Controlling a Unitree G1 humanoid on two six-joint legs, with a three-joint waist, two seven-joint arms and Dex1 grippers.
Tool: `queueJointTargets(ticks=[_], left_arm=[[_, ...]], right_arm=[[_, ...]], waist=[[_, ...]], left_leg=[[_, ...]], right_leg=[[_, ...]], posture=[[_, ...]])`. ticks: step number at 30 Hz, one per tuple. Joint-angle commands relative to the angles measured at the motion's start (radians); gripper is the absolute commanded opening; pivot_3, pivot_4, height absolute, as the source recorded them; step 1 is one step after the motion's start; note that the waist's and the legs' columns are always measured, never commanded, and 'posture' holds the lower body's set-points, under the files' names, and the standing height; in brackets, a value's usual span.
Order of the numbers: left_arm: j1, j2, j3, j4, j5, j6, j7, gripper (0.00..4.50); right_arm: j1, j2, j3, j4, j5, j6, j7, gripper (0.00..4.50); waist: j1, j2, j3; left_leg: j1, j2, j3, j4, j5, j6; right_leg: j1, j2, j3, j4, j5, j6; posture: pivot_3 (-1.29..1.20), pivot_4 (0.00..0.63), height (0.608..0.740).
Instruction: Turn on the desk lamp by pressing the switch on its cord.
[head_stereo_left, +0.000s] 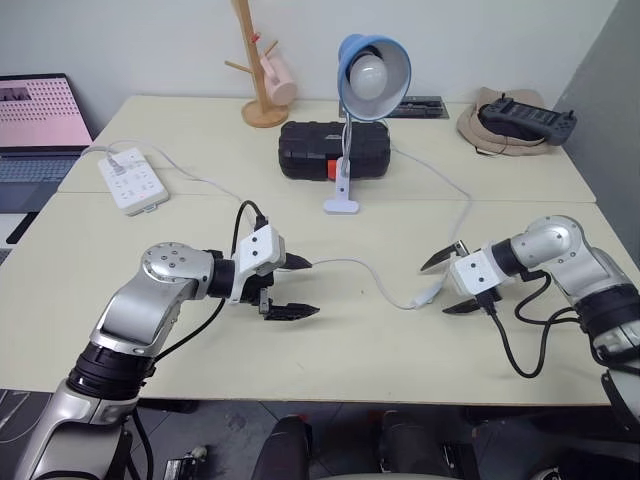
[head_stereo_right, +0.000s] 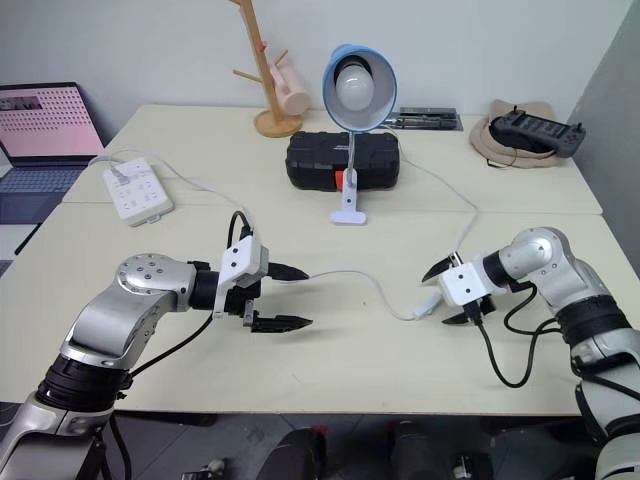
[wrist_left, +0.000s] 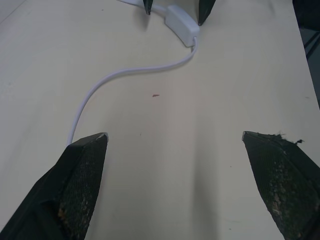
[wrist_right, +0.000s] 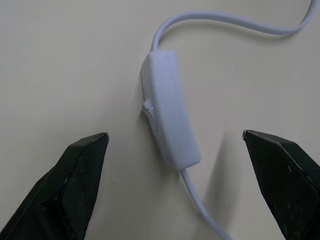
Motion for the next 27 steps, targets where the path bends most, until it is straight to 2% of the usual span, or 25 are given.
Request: queueJointTargets(ticks=[1,4,13,16,21,25,27], left_arm=[[-0.014,0.006,0.023,-0.034,-0.025,0.007,0.003,4.5],[-0.018,0.005,0.024,-0.032,-0.026,0.009,0.002,4.5],[-0.027,0.002,0.025,-0.026,-0.027,0.011,0.001,4.5],[-0.028,0.002,0.028,-0.028,-0.031,0.017,0.002,4.5],[-0.021,0.008,0.031,-0.033,-0.038,0.022,0.002,4.5],[-0.031,0.009,0.064,-0.01,-0.076,0.068,0.013,4.5],[-0.039,0.017,0.075,0.009,-0.081,0.075,0.009,4.5]], right_arm=[[-0.042,0.001,0.004,0.069,-0.027,-0.067,0.024,3.44],[-0.054,0.005,0.003,0.092,-0.026,-0.09,0.033,2.84],[-0.034,0.016,-0.009,0.08,0.003,-0.082,0.064,0.53],[-0.017,0.014,-0.014,0.049,0.025,-0.058,0.076,0.37],[0.052,0.02,-0.069,-0.135,0.166,0.256,0.107,0.37],[0.107,0.036,-0.145,-0.399,0.387,0.837,0.038,0.37],[0.122,0.038,-0.174,-0.485,0.471,1.069,0.002,0.37]], waist=[[0.0,0.0,0.0],[0.0,0.0,0.0],[0.0,0.0,0.0],[0.0,0.0,0.0],[0.001,0.0,0.0],[0.002,0.0,0.0],[0.002,0.0,0.0]], left_leg=[[0.0,0.0,0.0,0.0,0.0,0.0],[0.0,0.0,0.0,0.0,0.0,0.0],[0.0,0.0,0.0,0.0,0.0,0.0],[0.0,0.0,-0.001,0.0,0.0,0.0],[0.0,0.0,-0.002,0.0,0.0,0.0],[-0.001,0.0,-0.006,0.0,0.0,0.0],[-0.001,0.0,-0.008,0.0,0.0,0.0]], right_leg=[[0.0,0.0,0.0,0.0,0.0,0.0],[0.0,0.0,0.0,0.0,0.0,0.0],[0.0,0.0,0.0,0.0,0.0,0.0],[0.0,0.0,0.0,0.0,0.0,0.0],[0.0,0.0,0.001,0.0,0.0,0.0],[0.0,0.0,0.001,0.0,0.0,0.0],[-0.001,0.0,0.0,0.0,0.0,0.0]], posture=[[0.0,0.15,0.74],[0.0,0.15,0.74],[0.0,0.15,0.74],[0.0,0.15,0.74],[0.0,0.15,0.74],[0.0,0.15,0.74],[0.0,0.15,0.74]])
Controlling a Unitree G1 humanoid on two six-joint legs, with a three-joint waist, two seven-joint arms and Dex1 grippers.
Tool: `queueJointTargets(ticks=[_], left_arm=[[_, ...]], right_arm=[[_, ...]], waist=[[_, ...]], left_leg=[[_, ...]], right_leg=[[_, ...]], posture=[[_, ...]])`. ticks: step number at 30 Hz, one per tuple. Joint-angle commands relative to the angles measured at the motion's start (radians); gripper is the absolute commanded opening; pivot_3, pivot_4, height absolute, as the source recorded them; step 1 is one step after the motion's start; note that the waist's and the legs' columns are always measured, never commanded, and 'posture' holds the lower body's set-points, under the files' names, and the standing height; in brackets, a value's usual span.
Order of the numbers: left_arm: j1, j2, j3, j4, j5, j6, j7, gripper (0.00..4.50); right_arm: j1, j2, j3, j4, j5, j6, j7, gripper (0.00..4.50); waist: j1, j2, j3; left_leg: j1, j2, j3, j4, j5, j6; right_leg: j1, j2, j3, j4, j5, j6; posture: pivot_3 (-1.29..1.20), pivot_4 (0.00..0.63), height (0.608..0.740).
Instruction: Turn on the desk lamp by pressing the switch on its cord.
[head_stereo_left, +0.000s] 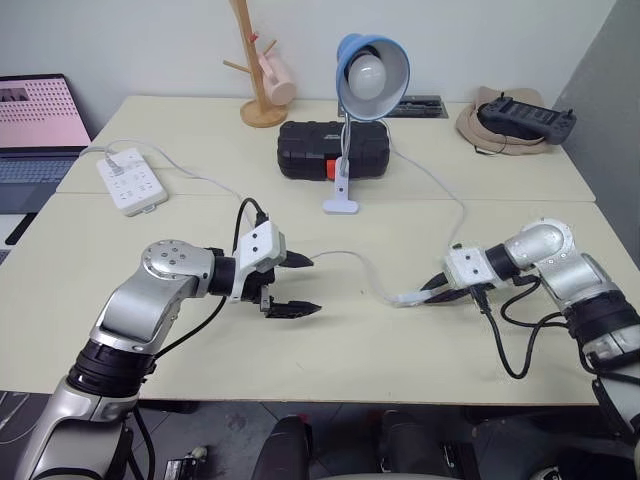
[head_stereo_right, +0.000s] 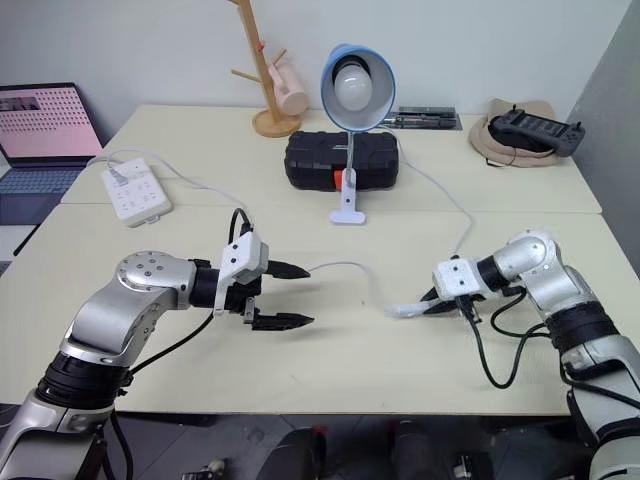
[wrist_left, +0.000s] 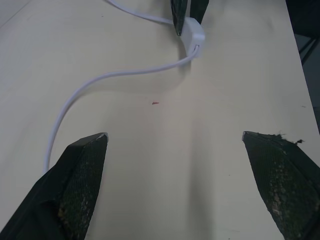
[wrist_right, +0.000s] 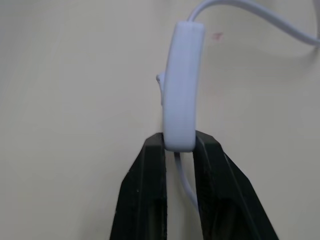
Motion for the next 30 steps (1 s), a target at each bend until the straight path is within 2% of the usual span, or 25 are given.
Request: queueJointTargets(ticks=[1,3,5,7,10,12,17,22,30], left_arm=[[-0.028,0.02,0.057,0.016,-0.039,0.028,0.002,4.5],[-0.041,0.019,0.072,0.029,-0.059,0.056,0.001,4.5],[-0.067,-0.005,0.118,0.042,-0.135,0.148,0.019,4.5],[-0.085,-0.055,0.181,0.052,-0.238,0.271,0.071,4.5],[-0.076,-0.134,0.255,0.024,-0.37,0.421,0.159,4.5],[-0.056,-0.221,0.314,0.001,-0.485,0.526,0.252,4.5],[-0.033,-0.322,0.385,0.012,-0.597,0.62,0.391,4.5],[-0.068,-0.429,0.443,0.078,-0.687,0.648,0.511,4.5],[-0.055,-0.525,0.439,0.058,-0.773,0.658,0.616,4.5]], right_arm=[[0.007,0.009,-0.088,-0.163,0.188,0.44,-0.068,0.37],[0.005,0.024,-0.118,-0.19,0.25,0.595,-0.111,0.37],[-0.031,0.086,-0.19,-0.163,0.325,0.763,-0.203,0.37],[-0.058,0.16,-0.279,-0.134,0.394,0.9,-0.31,0.37],[-0.048,0.22,-0.349,-0.179,0.449,1.005,-0.402,0.37],[-0.043,0.262,-0.4,-0.216,0.505,1.08,-0.461,0.37],[-0.046,0.309,-0.478,-0.258,0.589,1.186,-0.548,0.37],[-0.036,0.297,-0.491,-0.322,0.674,1.269,-0.552,0.37],[-0.011,0.294,-0.481,-0.376,0.741,1.305,-0.584,0.37]], waist=[[0.0,0.0,0.0],[0.001,0.0,0.0],[0.001,0.0,0.0],[0.0,0.0,0.0],[-0.001,0.0,0.0],[-0.001,0.0,0.0],[-0.001,0.0,0.0],[-0.001,0.0,0.0],[0.0,0.0,0.0]], left_leg=[[0.0,0.0,0.0,0.0,0.0,0.0],[0.0,0.0,-0.001,0.0,0.0,0.0],[0.0,-0.001,-0.001,0.0,0.0,0.0],[-0.001,-0.002,-0.001,0.0,0.0,0.0],[-0.001,-0.001,-0.001,0.0,0.0,0.0],[-0.002,-0.002,-0.001,0.0,0.0,0.0],[-0.008,-0.002,-0.002,0.001,0.0,0.0],[-0.008,-0.003,-0.002,0.001,0.0,0.0],[-0.009,-0.003,-0.001,0.001,0.0,0.0]], right_leg=[[0.0,0.0,0.0,0.0,0.0,0.0],[0.0,0.0,-0.001,0.0,0.0,0.0],[0.0,-0.001,-0.001,0.0,0.0,0.0],[0.0,-0.001,-0.001,0.0,0.0,0.0],[-0.001,0.0,-0.002,0.0,0.0,0.0],[-0.001,-0.002,-0.002,0.0,0.0,0.0],[-0.006,-0.004,-0.002,0.001,0.0,0.0],[-0.006,-0.004,-0.003,0.001,0.0,0.0],[-0.006,-0.004,-0.003,0.0,0.0,0.0]], posture=[[0.0,0.15,0.74],[0.0,0.15,0.74],[0.0,0.15,0.74],[0.0,0.15,0.74],[0.0,0.15,0.74],[0.0,0.15,0.74],[0.0,0.15,0.74],[0.0,0.15,0.74],[0.0,0.15,0.74]])
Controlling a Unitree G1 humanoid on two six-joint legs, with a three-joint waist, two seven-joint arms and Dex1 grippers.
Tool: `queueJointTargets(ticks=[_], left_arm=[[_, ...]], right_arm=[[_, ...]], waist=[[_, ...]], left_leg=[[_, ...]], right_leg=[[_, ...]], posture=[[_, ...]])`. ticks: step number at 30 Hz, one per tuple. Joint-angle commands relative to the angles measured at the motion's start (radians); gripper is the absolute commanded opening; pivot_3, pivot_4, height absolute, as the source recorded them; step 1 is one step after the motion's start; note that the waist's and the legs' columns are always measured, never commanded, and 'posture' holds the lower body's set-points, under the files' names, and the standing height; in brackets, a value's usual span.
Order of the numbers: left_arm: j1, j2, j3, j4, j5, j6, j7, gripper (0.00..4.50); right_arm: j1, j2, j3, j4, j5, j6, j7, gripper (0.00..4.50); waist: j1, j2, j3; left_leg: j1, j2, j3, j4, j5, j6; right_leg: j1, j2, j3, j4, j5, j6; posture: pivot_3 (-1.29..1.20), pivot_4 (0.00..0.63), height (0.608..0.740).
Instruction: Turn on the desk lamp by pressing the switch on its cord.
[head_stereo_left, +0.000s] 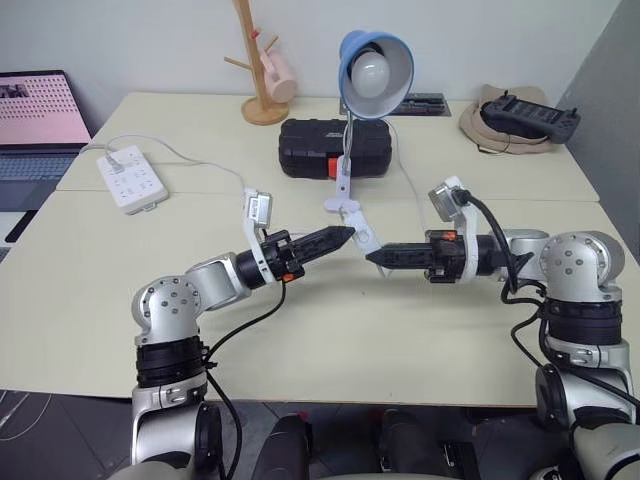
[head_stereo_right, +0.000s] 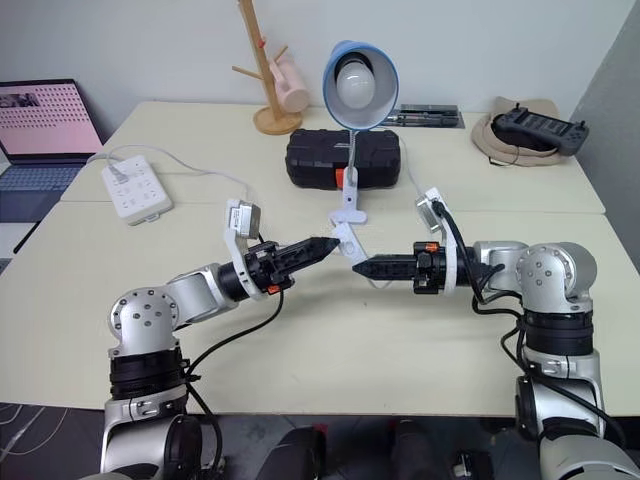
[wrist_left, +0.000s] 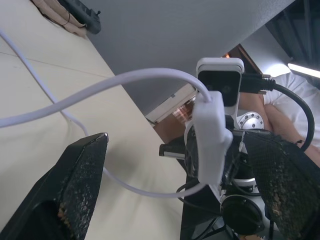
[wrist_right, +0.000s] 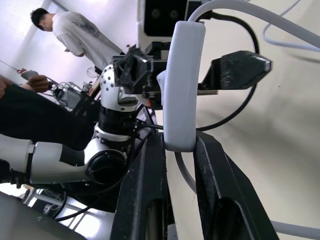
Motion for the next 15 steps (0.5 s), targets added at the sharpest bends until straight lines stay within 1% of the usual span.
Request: queueJointTargets(ticks=[1,7,15], left_arm=[[-0.01,-0.042,0.015,-0.029,-0.075,0.001,0.051,4.5],[-0.003,-0.071,0.003,-0.052,-0.13,-0.001,0.106,4.5],[0.017,-0.049,-0.025,-0.067,-0.158,-0.004,0.12,4.5]], right_arm=[[0.003,-0.003,-0.014,-0.041,0.043,0.002,-0.017,0.37],[0.007,-0.001,-0.014,-0.051,0.065,0.009,-0.038,0.37],[0.005,-0.006,-0.015,-0.05,0.088,0.01,-0.052,0.37]], waist=[[0.0,0.0,0.0],[0.0,0.0,0.0],[0.0,0.0,0.0]], left_leg=[[0.0,0.0,0.0,0.0,0.0,0.0],[0.0,0.0,0.0,0.0,0.0,0.0],[0.0,0.0,0.001,0.0,0.0,0.0]], right_leg=[[0.0,0.0,0.0,0.0,0.0,0.0],[0.0,0.001,0.0,0.0,0.0,0.0],[0.0,0.001,0.0,0.0,0.0,0.0]], posture=[[0.0,0.15,0.74],[0.0,0.15,0.74],[0.0,0.15,0.74]])
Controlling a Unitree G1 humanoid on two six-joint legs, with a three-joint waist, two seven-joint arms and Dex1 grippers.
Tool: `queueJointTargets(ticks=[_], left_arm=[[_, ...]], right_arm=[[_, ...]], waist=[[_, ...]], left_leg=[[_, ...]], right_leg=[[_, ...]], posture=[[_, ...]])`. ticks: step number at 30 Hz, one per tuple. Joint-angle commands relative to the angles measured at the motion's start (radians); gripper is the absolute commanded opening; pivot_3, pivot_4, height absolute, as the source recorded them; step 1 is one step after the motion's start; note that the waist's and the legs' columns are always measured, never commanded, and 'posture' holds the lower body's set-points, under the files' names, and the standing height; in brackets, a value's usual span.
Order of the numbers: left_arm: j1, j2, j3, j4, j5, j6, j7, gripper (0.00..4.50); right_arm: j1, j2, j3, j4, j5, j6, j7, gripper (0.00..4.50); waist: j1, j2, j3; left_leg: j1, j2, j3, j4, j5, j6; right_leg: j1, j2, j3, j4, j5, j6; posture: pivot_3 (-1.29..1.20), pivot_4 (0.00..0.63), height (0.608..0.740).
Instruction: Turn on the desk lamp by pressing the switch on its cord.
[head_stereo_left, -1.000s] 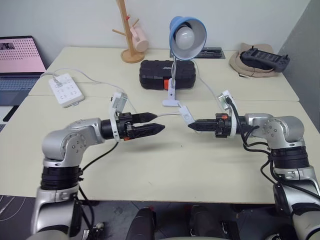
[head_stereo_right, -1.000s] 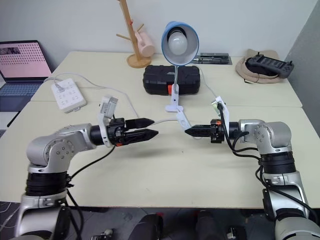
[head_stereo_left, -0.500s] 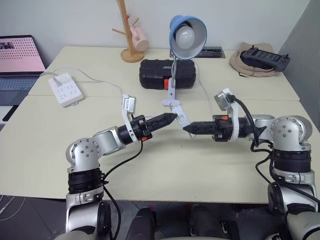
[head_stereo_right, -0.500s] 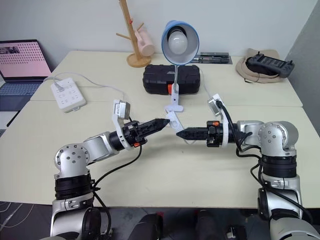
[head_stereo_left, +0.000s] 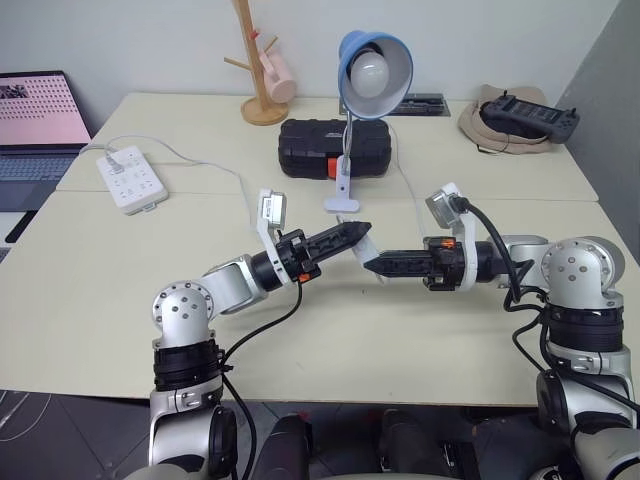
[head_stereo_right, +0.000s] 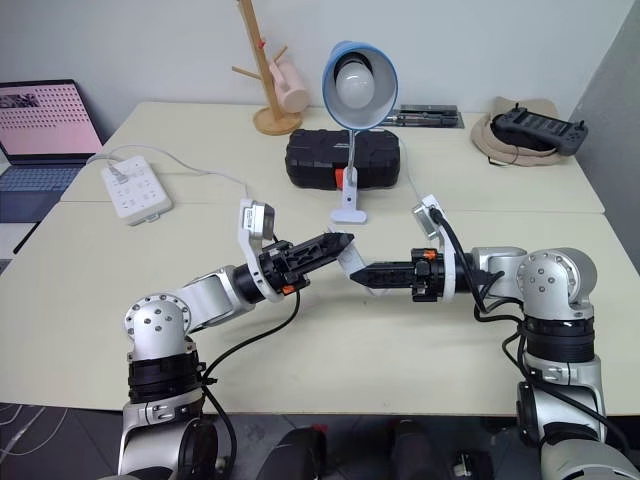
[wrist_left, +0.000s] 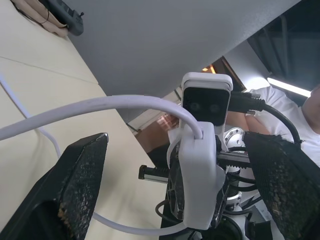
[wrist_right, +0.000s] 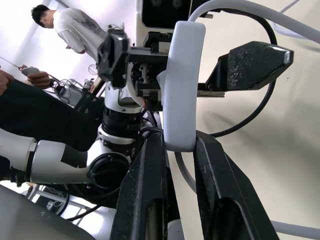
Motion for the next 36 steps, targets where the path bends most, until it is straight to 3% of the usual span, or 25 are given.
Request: queueJointTargets(ticks=[1,3,6,23,34,36], left_arm=[[0.004,0.012,-0.013,-0.041,-0.032,-0.006,0.001,4.5],[0.006,0.017,-0.02,-0.038,-0.029,-0.009,-0.002,4.5],[0.011,0.025,-0.032,-0.038,-0.024,-0.012,-0.008,4.04],[0.018,0.035,-0.028,-0.032,-0.065,-0.035,0.015,0.67],[0.024,0.056,-0.066,-0.045,-0.032,-0.067,0.014,0.54],[0.029,0.061,-0.071,-0.045,-0.028,-0.084,0.0,1.24]], right_arm=[[-0.007,-0.008,-0.015,-0.029,0.046,0.002,0.001,0.37],[-0.009,-0.009,-0.017,-0.029,0.051,0.003,-0.001,0.37],[-0.011,-0.011,-0.017,-0.027,0.061,0.003,-0.006,0.37],[0.02,-0.037,-0.007,-0.038,0.089,0.006,-0.003,0.37],[0.03,-0.049,0.005,-0.04,0.106,-0.01,-0.011,0.37],[0.028,-0.049,0.005,-0.038,0.103,-0.016,-0.012,0.37]], waist=[[0.0,0.0,0.0],[0.0,0.0,0.0],[0.0,0.0,0.0],[0.0,0.0,0.0],[0.001,0.0,0.0],[0.001,0.0,0.0]], left_leg=[[0.0,0.0,0.0,0.0,0.0,0.0],[0.0,0.0,0.0,0.0,0.0,0.0],[0.0,0.0,0.0,0.0,0.0,0.0],[0.0,0.0,0.001,-0.001,0.0,0.0],[-0.001,0.0,0.001,-0.001,0.0,0.0],[-0.001,0.0,0.001,-0.001,0.0,0.0]], right_leg=[[0.0,0.0,0.0,0.0,0.0,0.0],[0.0,0.0,0.0,0.0,0.0,0.0],[0.0,0.0,0.0,0.0,0.0,0.0],[0.0,0.0,0.0,-0.001,0.0,0.0],[0.0,0.0,0.0,-0.001,0.0,0.0],[0.0,0.0,0.0,-0.002,0.0,0.0]], posture=[[0.0,0.15,0.74],[0.0,0.15,0.74],[0.0,0.15,0.74],[0.0,0.15,0.74],[0.0,0.15,0.74],[0.0,0.15,0.74]])
